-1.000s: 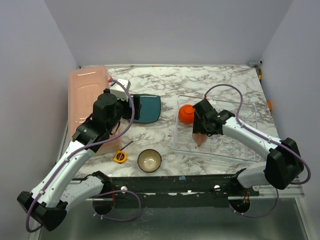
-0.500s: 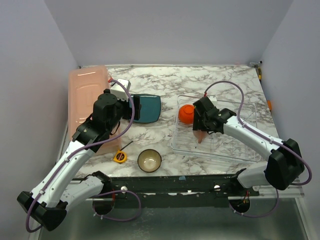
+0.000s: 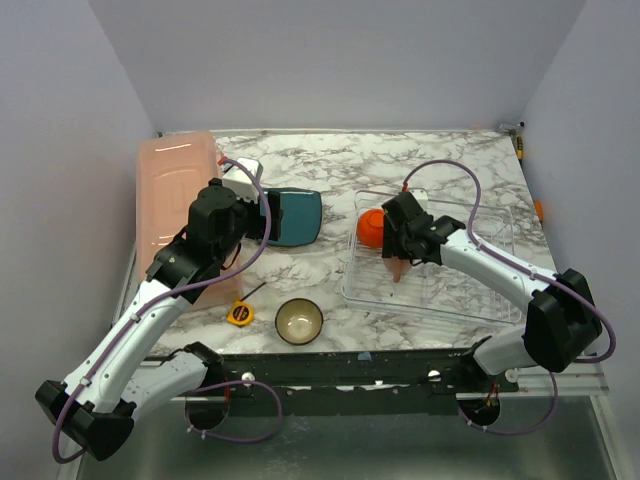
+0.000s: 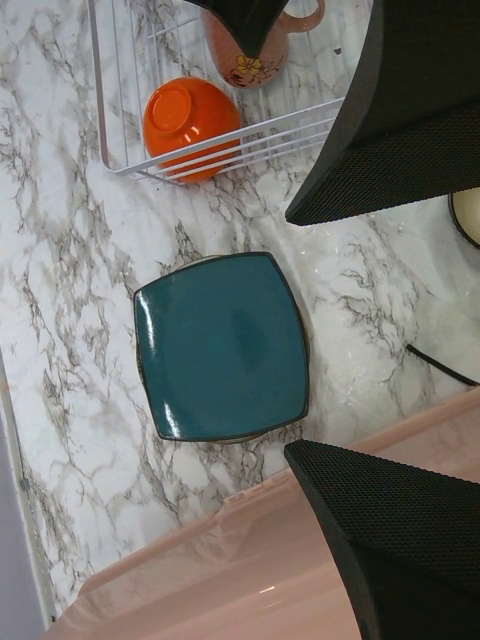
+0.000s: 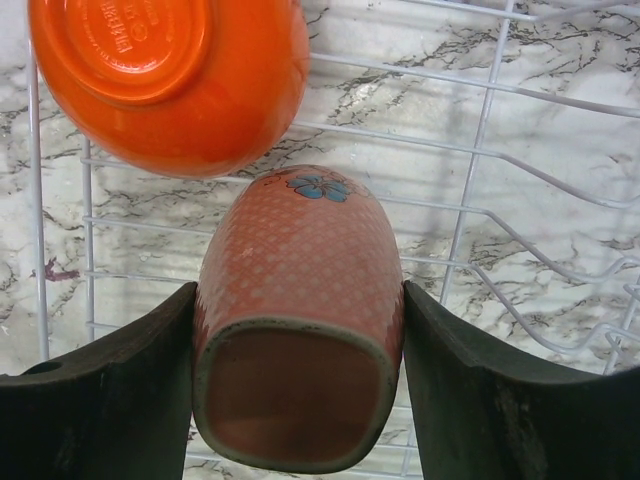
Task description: Load the mixed dishes into the dish rack
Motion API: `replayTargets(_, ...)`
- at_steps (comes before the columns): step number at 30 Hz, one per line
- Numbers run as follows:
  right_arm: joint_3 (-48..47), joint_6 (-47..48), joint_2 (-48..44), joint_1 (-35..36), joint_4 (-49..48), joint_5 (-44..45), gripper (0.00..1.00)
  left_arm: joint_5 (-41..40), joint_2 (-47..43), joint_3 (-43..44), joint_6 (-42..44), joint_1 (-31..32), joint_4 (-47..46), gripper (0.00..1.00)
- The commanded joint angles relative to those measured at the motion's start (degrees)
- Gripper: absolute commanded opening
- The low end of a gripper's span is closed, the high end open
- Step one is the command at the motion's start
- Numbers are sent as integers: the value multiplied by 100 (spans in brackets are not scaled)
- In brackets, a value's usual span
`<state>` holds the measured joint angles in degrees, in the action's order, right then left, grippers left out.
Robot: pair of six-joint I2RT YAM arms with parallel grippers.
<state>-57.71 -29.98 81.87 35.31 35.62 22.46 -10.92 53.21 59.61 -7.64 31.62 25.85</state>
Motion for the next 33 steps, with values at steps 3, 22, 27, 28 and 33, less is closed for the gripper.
replayTargets(3,-34,57,122,37,-346,129,19,99,31,129,7,24,-1,88)
replayTargets(22,-115,285,107,37,-204,10,96,99,75,122,1,19,12,88)
replayTargets(27,-184,526,-176,37,-221,-234,100,101,101,129,8,21,17,88)
replayTargets(28,-210,587,-254,37,-229,-303,100,100,102,135,2,24,13,88)
replayTargets(33,-476,706,-1045,37,-133,-439,100,94,141,130,-1,19,16,88)
